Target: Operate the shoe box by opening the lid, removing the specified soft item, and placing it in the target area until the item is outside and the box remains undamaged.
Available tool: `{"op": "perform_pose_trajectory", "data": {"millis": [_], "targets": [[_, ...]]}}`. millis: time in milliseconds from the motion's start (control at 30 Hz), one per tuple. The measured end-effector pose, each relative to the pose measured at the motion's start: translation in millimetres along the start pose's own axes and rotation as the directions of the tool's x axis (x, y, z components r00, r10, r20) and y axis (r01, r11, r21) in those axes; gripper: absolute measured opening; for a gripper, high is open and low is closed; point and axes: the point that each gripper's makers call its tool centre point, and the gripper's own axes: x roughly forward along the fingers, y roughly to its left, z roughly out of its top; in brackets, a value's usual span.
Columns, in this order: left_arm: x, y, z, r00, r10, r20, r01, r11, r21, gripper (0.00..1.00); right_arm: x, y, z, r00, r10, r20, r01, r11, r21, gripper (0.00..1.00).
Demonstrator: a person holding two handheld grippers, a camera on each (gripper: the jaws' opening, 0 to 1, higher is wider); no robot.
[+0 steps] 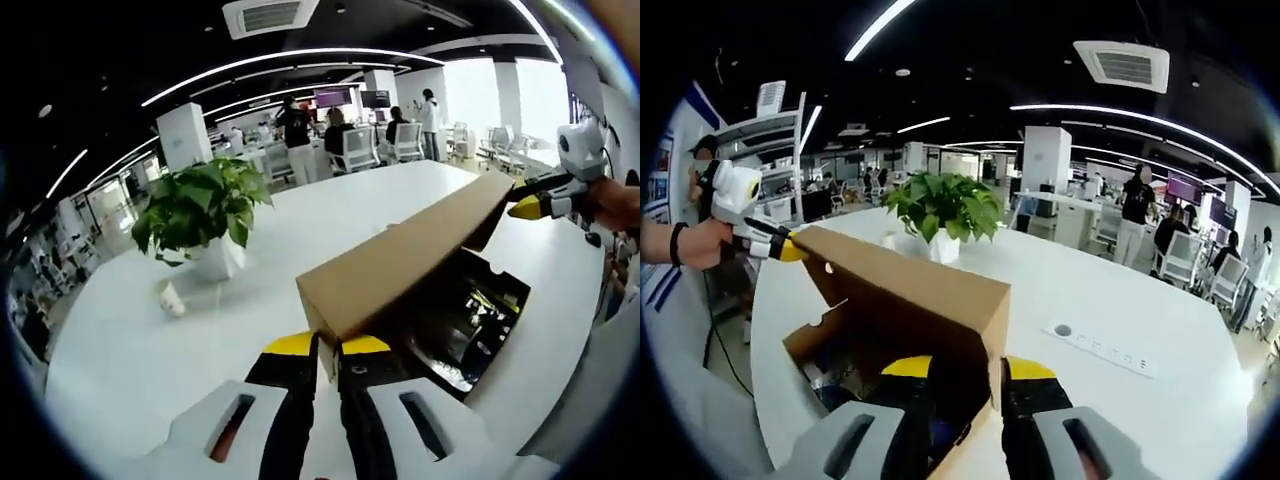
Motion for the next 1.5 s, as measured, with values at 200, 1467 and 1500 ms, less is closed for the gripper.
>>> {"op": "perform_pose_trajectory", "data": {"millis": [200,1467,1500], "targets": [[4,4.3,4.0,1.000,-0.002,0.004,0.002,1.000,-0.014,0.04,17,-10,-7.7,0.999,-0.026,-0.027,0.027,0.999,0.028,0.09],[71,21.1,-29.4,0.994,0.000,-0.111,-0.006,0.999,-0.052,0.03,69,-38,-16.1,0.997,-0.054,-0.058,0.061,0.990,0.126,0.00],[74,22.6,-28.6,0.994,0.002,-0.111,-0.007,0.999,-0.051,0.03,70,-38,-17.4,0.997,-0.053,-0.062,0.061,0.990,0.126,0.00]]}}
